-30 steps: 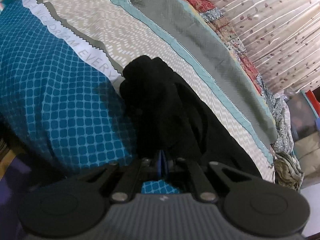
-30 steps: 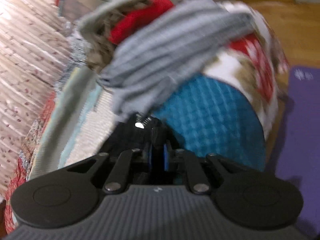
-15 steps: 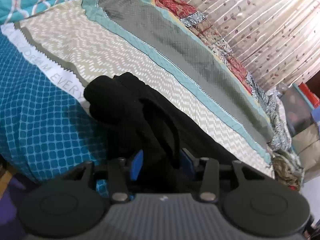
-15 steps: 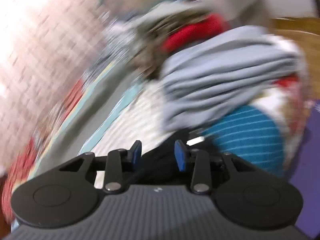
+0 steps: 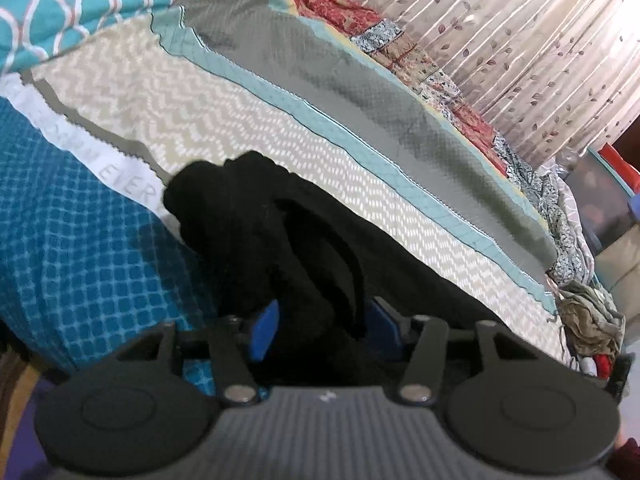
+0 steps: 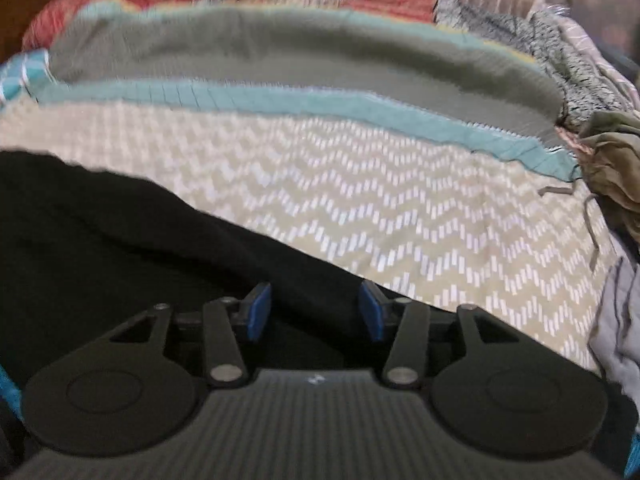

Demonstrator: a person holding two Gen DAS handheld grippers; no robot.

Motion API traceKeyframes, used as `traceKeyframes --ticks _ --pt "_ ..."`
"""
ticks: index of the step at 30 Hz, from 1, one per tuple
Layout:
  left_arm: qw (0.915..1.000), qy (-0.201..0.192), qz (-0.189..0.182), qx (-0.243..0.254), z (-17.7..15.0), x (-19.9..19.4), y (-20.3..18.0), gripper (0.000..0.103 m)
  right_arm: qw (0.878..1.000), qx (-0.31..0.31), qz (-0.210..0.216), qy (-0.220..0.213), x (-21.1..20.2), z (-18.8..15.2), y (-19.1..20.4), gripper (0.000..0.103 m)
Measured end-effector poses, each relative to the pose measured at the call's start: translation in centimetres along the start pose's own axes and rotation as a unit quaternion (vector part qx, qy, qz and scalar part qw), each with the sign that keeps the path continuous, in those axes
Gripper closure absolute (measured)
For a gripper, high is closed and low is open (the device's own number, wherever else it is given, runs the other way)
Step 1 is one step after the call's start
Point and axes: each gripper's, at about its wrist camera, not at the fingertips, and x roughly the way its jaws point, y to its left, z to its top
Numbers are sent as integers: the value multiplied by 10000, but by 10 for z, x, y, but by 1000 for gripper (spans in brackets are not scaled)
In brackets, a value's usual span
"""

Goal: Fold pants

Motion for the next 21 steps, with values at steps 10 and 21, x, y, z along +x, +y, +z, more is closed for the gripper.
traceKeyframes --ticks 10,21 --pt "9999 134 -58 -49 -3 20 8 52 9955 549 -766 47 26 4 -10 98" --pt "9926 -525 -396 -1021 6 -21 74 50 9865 623 1075 -1068 -58 27 98 68"
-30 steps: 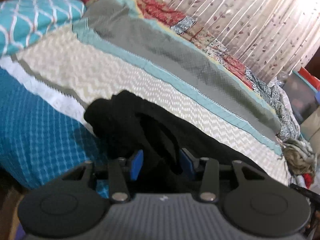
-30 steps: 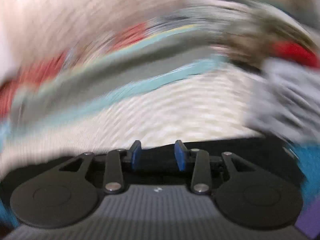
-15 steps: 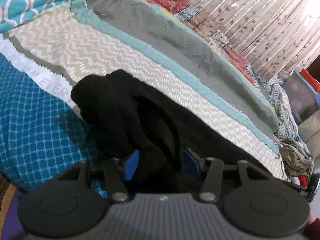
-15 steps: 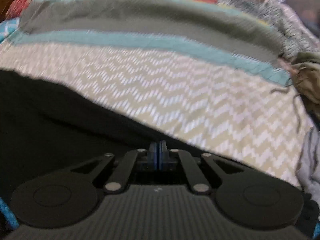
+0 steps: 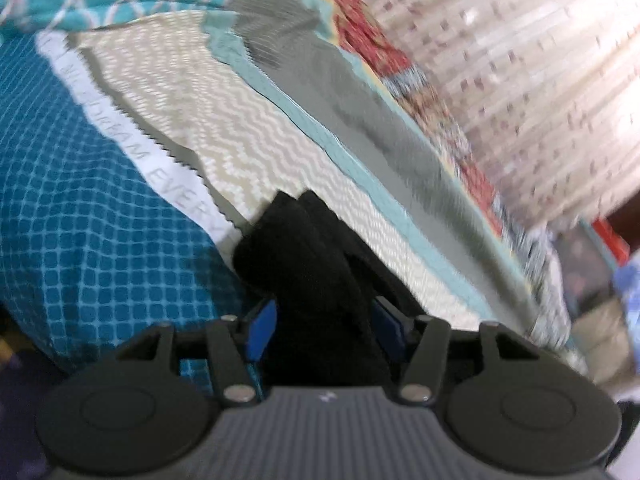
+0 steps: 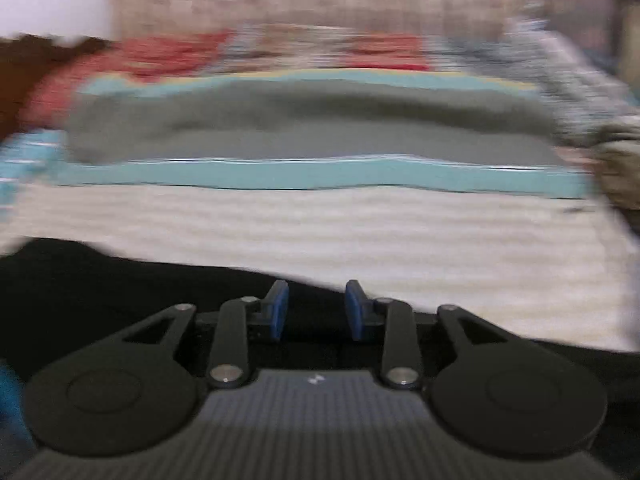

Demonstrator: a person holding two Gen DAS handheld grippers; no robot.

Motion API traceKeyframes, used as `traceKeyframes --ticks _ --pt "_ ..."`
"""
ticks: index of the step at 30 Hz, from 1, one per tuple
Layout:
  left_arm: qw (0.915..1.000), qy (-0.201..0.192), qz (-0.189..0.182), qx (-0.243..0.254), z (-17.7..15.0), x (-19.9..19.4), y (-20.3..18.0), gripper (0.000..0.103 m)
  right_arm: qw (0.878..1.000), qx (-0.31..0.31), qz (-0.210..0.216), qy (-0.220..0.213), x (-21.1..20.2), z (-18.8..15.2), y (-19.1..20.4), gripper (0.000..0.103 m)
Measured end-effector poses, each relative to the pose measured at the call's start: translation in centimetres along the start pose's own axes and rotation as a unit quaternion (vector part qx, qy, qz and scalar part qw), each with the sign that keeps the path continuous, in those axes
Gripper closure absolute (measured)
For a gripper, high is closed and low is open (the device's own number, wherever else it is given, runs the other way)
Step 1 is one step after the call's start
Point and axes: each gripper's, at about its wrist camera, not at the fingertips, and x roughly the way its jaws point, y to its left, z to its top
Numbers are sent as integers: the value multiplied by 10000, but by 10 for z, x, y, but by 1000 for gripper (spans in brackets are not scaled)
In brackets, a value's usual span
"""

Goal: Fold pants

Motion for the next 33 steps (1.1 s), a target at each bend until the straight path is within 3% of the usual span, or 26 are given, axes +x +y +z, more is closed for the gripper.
traceKeyframes --ticks 1,3,6,10,13,14,15,16,18,21,25,28,30,31,33 --pt "9999 -63 -7 -123 1 -2 5 50 9992 -149 368 58 3 1 23 67" --pt "9993 -177 35 -326 2 -5 16 50 9922 -604 1072 223 11 3 80 54" --pt "9976 -264 29 -642 0 -13 35 50 9722 -1424 1818 395 27 3 163 45" --pt "9952 -326 114 -913 -5 -26 60 50 9503 -2070 2248 599 65 3 245 38" --pt "9954 -262 130 -907 -9 -29 69 50 9449 -2220 2257 837 104 -1 277 33" --pt "9956 -231 111 -900 -9 -29 71 50 9439 -2267 2208 940 117 -2 279 39" --pt "9957 -208 89 -895 -9 -28 71 50 9453 -2269 2096 1046 129 -1 281 75" --pt "9960 -177 47 -879 -9 -27 72 50 9514 -2040 2026 1102 134 3 276 90" --pt "9969 -103 -63 -782 -6 -19 70 50 9675 -1068 2084 958 133 19 248 92" --pt "9977 75 -283 -612 1 2 62 50 9842 -120 1662 595 122 40 203 92" --pt "9938 396 -778 -686 10 39 50 44 9812 732 1651 677 124 51 169 92" --pt "9936 543 -841 -517 11 59 36 36 9812 828 1600 689 119 50 166 92" --pt "9943 584 -755 -475 8 68 32 46 9828 734 1560 665 116 49 166 92" --pt "9940 621 -782 -453 7 72 31 64 9834 729 1530 646 117 47 162 92" --pt "9921 705 -905 -503 8 76 29 70 9863 545 1444 577 112 44 162 91"
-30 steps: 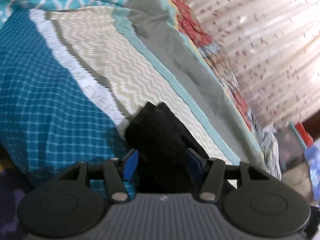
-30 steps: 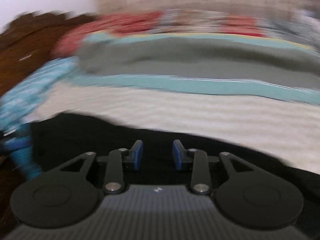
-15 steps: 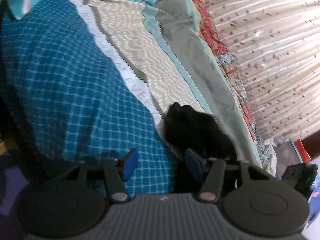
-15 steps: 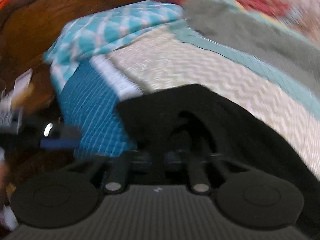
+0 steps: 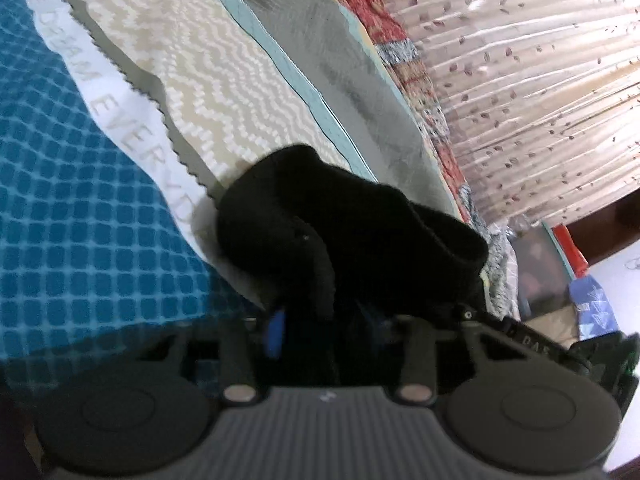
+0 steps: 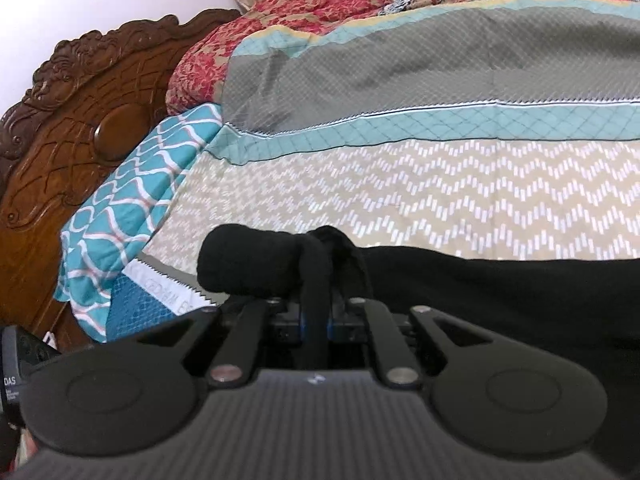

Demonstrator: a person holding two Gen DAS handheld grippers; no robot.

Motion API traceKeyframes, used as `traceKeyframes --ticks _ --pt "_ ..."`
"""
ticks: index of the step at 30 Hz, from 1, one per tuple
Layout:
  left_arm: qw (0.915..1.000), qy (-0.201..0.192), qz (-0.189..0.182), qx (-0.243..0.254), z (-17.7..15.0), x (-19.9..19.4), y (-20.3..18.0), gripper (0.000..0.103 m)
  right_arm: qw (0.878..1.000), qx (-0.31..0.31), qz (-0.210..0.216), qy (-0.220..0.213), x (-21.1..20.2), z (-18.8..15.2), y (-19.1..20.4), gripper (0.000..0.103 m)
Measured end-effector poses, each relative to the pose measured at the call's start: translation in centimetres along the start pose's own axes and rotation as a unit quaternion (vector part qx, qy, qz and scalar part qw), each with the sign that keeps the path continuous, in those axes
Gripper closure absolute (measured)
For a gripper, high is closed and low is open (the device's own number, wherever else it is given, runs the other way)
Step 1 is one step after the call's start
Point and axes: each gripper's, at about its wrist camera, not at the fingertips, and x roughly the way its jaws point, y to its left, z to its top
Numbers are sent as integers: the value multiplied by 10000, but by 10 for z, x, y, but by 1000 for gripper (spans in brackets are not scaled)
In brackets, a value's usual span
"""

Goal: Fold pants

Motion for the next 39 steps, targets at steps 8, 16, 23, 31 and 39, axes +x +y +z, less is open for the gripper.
traceKeyframes --ticks 8,16,23,31,39 --pt "9994 3 -277 193 24 7 -23 63 9826 -1491 861 701 8 -33 48 55" --pt "9983 -75 -404 406 23 3 -37 50 9894 -1220 265 746 37 -36 39 84" --pt "9988 -209 -410 -176 28 4 -16 46 9859 1642 129 288 9 -1 -92 81" --pt "9988 289 -381 91 17 52 -37 43 9718 2344 62 235 4 -14 -126 69" --pt "9964 316 -263 746 44 83 -88 30 9880 1532 136 102 8 -7 -109 69"
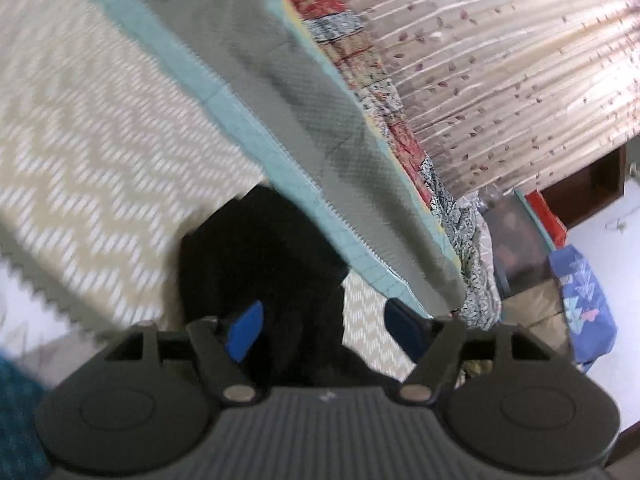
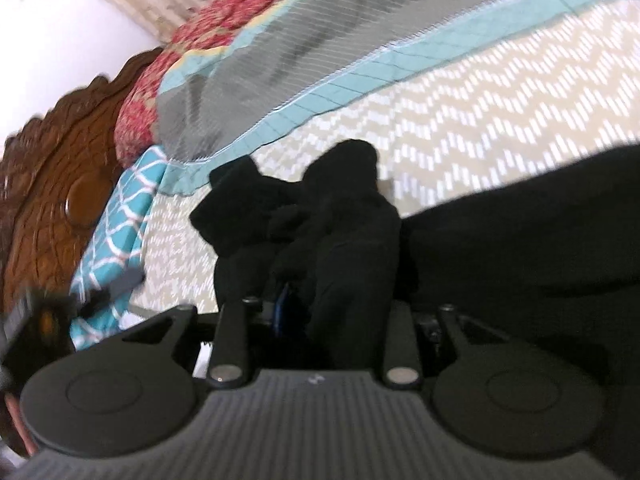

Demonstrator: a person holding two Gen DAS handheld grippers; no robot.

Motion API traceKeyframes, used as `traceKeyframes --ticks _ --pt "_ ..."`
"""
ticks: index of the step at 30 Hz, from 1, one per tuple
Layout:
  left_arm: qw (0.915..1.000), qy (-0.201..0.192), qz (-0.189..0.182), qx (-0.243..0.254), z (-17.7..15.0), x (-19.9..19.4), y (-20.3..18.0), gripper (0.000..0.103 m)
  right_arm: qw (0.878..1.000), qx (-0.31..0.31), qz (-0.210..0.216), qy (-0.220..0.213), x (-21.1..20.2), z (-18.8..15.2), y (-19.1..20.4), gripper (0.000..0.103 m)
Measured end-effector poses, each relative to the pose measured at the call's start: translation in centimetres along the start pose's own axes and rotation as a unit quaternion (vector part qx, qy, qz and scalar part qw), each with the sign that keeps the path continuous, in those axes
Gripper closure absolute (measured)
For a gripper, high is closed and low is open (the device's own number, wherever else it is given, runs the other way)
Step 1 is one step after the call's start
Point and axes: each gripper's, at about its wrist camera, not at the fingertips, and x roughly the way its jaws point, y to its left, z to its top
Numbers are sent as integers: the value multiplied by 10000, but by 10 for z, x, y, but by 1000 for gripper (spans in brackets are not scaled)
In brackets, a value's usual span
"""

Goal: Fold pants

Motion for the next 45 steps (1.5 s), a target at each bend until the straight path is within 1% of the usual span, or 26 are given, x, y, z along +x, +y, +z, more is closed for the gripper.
traceKeyframes --ticks 3,6,7,8,10,11,12,13,16,19,22,23,24,27,30,31,32,34,35,36,37,38,39,42,44,45 --pt "9976 209 348 557 12 23 -23 30 9996 -267 94 -22 4 -3 7 70" --pt "9912 466 737 993 13 43 -40 30 9972 -742 81 -43 6 -6 23 77" --pt "9894 512 862 1055 12 47 -43 33 9961 -876 95 -42 5 -7 28 78" --pt "9879 518 968 1095 12 47 -43 48 9945 -1042 109 -39 6 -10 35 80" --pt "9857 476 1172 1111 11 41 -40 68 9903 -1377 186 -16 5 -15 47 80" --pt "9863 452 1187 1057 11 36 -35 79 9873 -1561 305 3 4 -18 53 81" --pt "9880 400 1156 940 12 27 -29 87 9843 -1715 405 2 2 -21 58 81" --pt "9897 329 1112 841 12 15 -22 89 9805 -1908 478 -8 0 -25 64 81" --pt "9932 -133 983 602 4 -35 -4 90 9679 -2455 533 28 0 -38 78 81" --pt "9943 -532 921 59 -12 -91 27 90 9576 -2755 806 261 6 -51 91 78" --pt "9916 -741 868 -603 -39 -136 62 90 9361 -3316 979 639 15 -70 111 74" --pt "9900 -754 846 -836 -49 -145 74 90 9290 -3488 978 751 20 -78 117 68" --pt "9885 -742 838 -1017 -57 -149 85 90 9265 -3556 954 784 22 -83 121 58" --pt "9839 -700 833 -1415 -71 -151 108 89 9304 -3525 761 659 26 -85 125 45" --pt "9837 -762 695 -1470 -72 -145 113 86 9302 -3598 535 488 26 -84 135 44" --pt "9838 -785 698 -1450 -69 -144 113 82 9283 -3668 456 413 25 -85 139 44" --pt "9839 -803 687 -1444 -65 -143 112 72 9261 -3739 377 320 27 -85 144 44" --pt "9843 -851 572 -1434 -62 -140 108 61 9232 -3829 289 176 26 -84 149 44" --pt "9853 -872 465 -1396 -60 -139 105 61 9222 -3856 277 127 25 -84 150 44" --pt "9863 -886 419 -1330 -58 -138 102 62 9214 -3877 277 48 24 -84 152 46" --pt "9875 -881 440 -1228 -56 -136 99 80 9206 -3892 304 -15 24 -84 154 50" --pt "9891 -843 436 -1125 -54 -135 96 90 9199 -3904 363 -78 23 -82 154 78" --pt "9894 -840 421 -1111 -53 -135 95 91 9194 -3916 309 -191 23 -81 158 93" --pt "9863 -909 267 -1348 -53 -148 103 92 9180 -3896 147 -722 13 -76 163 93" --pt "9847 -900 105 -1487 -56 -157 110 92 9125 -3985 67 -922 11 -77 165 93" --pt "9845 -870 105 -1518 -59 -160 113 92 9083 -4082 53 -911 14 -80 167 93"
